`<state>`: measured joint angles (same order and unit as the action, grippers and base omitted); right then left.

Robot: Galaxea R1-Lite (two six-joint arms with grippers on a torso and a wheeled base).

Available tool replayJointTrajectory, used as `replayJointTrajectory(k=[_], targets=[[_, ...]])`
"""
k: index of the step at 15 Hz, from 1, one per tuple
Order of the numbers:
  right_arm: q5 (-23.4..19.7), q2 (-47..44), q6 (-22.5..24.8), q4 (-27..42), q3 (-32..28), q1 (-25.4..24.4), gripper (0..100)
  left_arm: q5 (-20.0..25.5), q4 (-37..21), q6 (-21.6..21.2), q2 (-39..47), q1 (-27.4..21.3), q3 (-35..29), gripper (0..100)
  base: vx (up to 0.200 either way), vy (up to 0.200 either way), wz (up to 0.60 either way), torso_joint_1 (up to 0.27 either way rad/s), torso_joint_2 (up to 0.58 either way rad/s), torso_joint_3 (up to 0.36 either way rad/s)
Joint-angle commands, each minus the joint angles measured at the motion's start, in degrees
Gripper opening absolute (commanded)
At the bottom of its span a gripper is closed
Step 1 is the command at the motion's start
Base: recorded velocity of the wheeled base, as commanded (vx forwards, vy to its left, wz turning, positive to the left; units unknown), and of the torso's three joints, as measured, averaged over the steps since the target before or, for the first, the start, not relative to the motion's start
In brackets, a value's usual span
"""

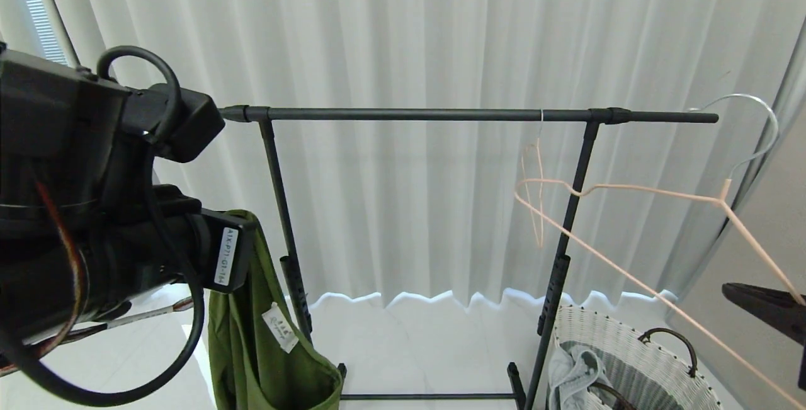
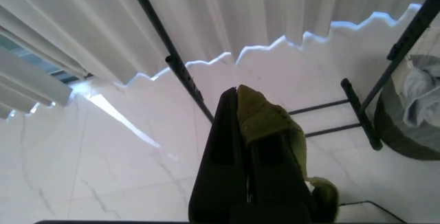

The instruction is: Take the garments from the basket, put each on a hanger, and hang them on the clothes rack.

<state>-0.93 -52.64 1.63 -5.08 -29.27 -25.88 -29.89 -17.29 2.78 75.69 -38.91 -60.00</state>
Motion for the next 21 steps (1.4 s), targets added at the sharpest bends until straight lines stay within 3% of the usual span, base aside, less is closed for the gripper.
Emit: replayJointTrajectory(k=[1,4,7,15,21], targets=[[-0.04,-0.45,-0.32,-0.1,0.0,-11.56,0,-0.34,1.38,0.03,3.59,0.77,-0.64,0,0.0,0.0,0.0,0.0,0.0,0.0],[-0.04,-2.56,-2.07,-0.45,-0.7,-21.49,0,-3.59,3.31,0.3,8.16,0.94,-2.66,0,0.0,0.0,0.0,0.0,0.0,0.0],[0.05,-5.19,-5.32,-0.63,-2.37,-28.17,0,-3.77,3.49,0.38,11.32,0.94,-5.74,0,0.0,0.0,0.0,0.0,0.0,0.0],[0.14,-16.53,-8.14,-13.11,-2.72,-29.23,0,-3.59,3.84,2.23,15.98,-0.02,-11.28,0,0.0,0.0,0.0,0.0,0.0,0.0],[0.4,-19.61,-8.14,-14.52,-3.87,-29.23,0,-3.77,4.01,2.58,16.24,-0.02,-11.37,0,0.0,0.0,0.0,0.0,0.0,0.0]])
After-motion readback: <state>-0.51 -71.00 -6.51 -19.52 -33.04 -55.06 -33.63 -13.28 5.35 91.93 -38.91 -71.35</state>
